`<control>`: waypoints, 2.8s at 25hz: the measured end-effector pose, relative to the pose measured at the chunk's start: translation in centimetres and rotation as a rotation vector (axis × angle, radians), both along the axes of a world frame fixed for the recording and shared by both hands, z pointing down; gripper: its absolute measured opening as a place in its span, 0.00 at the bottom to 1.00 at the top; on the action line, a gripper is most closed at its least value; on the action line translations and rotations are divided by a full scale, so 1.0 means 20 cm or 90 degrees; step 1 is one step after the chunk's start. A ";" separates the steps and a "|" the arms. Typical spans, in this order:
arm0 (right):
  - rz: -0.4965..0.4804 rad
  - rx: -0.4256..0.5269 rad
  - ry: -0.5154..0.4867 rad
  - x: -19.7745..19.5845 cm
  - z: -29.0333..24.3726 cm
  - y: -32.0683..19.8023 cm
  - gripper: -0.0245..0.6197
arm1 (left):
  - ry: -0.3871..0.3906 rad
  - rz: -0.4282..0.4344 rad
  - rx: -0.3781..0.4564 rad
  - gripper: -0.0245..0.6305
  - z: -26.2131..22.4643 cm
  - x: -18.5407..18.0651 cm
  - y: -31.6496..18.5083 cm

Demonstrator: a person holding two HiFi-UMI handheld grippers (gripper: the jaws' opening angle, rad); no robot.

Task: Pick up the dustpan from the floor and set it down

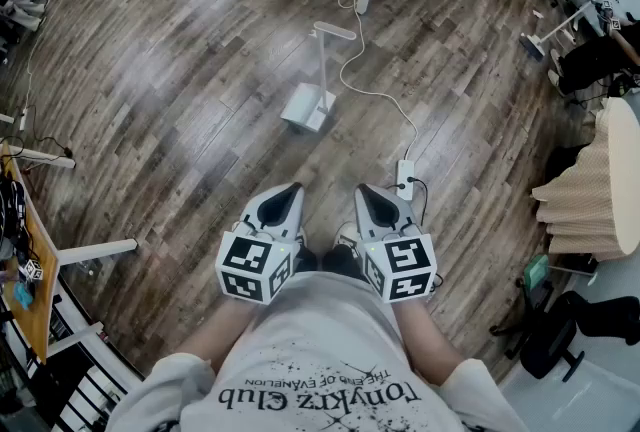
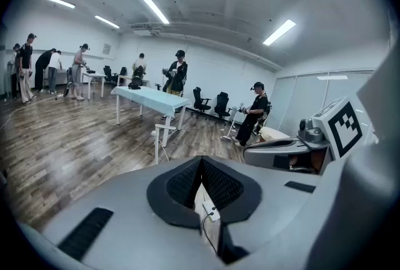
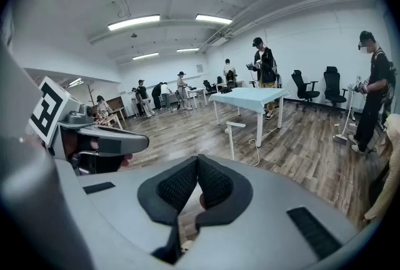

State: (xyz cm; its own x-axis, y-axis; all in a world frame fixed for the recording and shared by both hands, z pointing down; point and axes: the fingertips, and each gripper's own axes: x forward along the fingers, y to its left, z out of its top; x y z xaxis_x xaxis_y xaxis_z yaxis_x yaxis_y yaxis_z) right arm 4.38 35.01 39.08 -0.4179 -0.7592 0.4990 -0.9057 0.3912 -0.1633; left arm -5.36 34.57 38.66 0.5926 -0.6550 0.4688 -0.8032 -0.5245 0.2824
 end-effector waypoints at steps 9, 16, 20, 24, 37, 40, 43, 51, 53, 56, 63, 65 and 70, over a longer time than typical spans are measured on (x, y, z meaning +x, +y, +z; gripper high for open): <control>-0.010 -0.001 0.011 -0.05 0.00 0.01 0.08 | 0.004 0.002 0.001 0.07 -0.01 -0.04 0.00; 0.018 0.003 -0.022 -0.11 -0.01 0.00 0.08 | 0.007 0.013 0.004 0.07 -0.01 -0.09 -0.01; 0.021 0.001 -0.018 -0.20 0.00 0.01 0.08 | 0.011 0.017 0.005 0.07 0.00 -0.17 -0.02; 0.029 0.009 -0.020 -0.28 -0.02 0.02 0.08 | 0.010 0.028 0.006 0.07 0.00 -0.24 -0.01; 0.047 0.004 -0.013 -0.25 0.06 -0.19 0.08 | 0.012 0.043 0.006 0.07 0.02 -0.26 -0.24; 0.035 -0.001 -0.017 -0.22 0.08 -0.32 0.08 | 0.005 0.037 0.003 0.07 0.04 -0.21 -0.36; 0.024 -0.005 -0.019 -0.16 0.10 -0.49 0.08 | 0.002 0.026 -0.001 0.07 0.06 -0.16 -0.52; -0.037 -0.001 -0.027 -0.02 0.06 -1.03 0.08 | 0.000 -0.013 -0.001 0.07 0.03 0.04 -1.03; -0.050 -0.002 -0.027 0.03 0.05 -1.14 0.08 | 0.007 -0.023 -0.003 0.07 0.01 0.09 -1.14; -0.071 -0.005 -0.024 0.08 0.05 -1.26 0.08 | 0.008 -0.037 -0.003 0.07 0.01 0.16 -1.27; -0.072 -0.025 -0.017 0.19 0.10 -1.43 0.08 | 0.000 -0.064 -0.009 0.07 0.03 0.17 -1.46; -0.067 -0.030 -0.017 0.19 0.12 -1.47 0.08 | -0.005 -0.067 -0.016 0.07 0.05 0.15 -1.49; -0.048 -0.021 -0.007 0.13 0.11 -1.55 0.08 | -0.002 -0.045 -0.025 0.07 0.08 0.13 -1.58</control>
State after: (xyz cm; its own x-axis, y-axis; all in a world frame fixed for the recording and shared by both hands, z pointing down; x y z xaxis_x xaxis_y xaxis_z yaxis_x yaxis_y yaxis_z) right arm 6.92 4.02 41.18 -0.4781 -0.7088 0.5188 -0.8723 0.4520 -0.1864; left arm -2.79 3.06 40.31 0.5431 -0.6769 0.4968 -0.8393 -0.4546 0.2982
